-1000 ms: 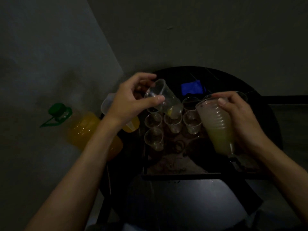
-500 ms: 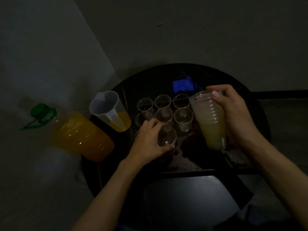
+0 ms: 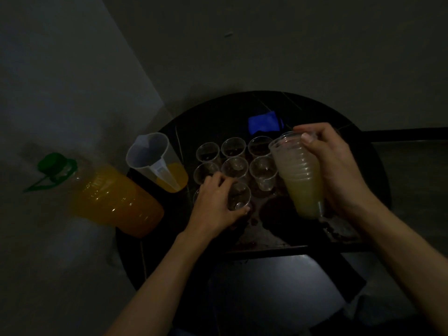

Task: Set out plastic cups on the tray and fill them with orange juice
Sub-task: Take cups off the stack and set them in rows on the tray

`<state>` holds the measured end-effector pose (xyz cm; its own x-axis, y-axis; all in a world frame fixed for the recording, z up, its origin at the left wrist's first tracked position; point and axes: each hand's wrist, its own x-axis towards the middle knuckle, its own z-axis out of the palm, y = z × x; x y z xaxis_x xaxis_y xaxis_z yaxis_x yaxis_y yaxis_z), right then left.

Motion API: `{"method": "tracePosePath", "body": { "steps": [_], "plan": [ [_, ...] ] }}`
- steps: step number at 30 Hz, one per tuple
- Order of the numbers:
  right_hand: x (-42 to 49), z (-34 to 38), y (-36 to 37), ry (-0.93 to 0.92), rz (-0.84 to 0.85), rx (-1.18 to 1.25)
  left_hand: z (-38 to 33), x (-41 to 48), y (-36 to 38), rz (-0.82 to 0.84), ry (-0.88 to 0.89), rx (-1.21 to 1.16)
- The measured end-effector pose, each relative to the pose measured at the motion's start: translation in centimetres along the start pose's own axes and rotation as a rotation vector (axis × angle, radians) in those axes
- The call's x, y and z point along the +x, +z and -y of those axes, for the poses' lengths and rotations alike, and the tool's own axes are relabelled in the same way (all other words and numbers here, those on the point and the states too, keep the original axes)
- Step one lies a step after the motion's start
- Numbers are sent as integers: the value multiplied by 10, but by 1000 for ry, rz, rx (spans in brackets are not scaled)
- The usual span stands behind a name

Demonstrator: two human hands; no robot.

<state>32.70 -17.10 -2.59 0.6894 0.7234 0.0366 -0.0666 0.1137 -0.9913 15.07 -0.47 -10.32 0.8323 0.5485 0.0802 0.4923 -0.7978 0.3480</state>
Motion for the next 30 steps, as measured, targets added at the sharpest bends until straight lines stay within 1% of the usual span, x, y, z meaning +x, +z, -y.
{"method": "tracePosePath", "body": {
  "steps": [8, 17, 22, 24, 28, 29, 30],
  "plan": [
    [3, -4, -1, 5, -15, -17, 3, 1, 1, -18, -14, 12],
    [1, -3, -2, -10, 6, -19, 3, 0, 1, -18, -11, -32],
    [1, -4, -3, -9, 13, -15, 1, 3, -5, -7, -49, -50],
    [1, -5, -2, -11, 8, -4, 3, 6, -14, -87, -98, -134],
    [0, -5, 1, 16, 12, 34, 2, 19, -53, -338, -174, -455],
    [0, -4, 3, 18, 22, 46, 0, 23, -65, -354, -168, -530],
    [-1, -4, 4, 18, 34, 54, -4, 27, -77, -329, -135, -591]
  ]
}}
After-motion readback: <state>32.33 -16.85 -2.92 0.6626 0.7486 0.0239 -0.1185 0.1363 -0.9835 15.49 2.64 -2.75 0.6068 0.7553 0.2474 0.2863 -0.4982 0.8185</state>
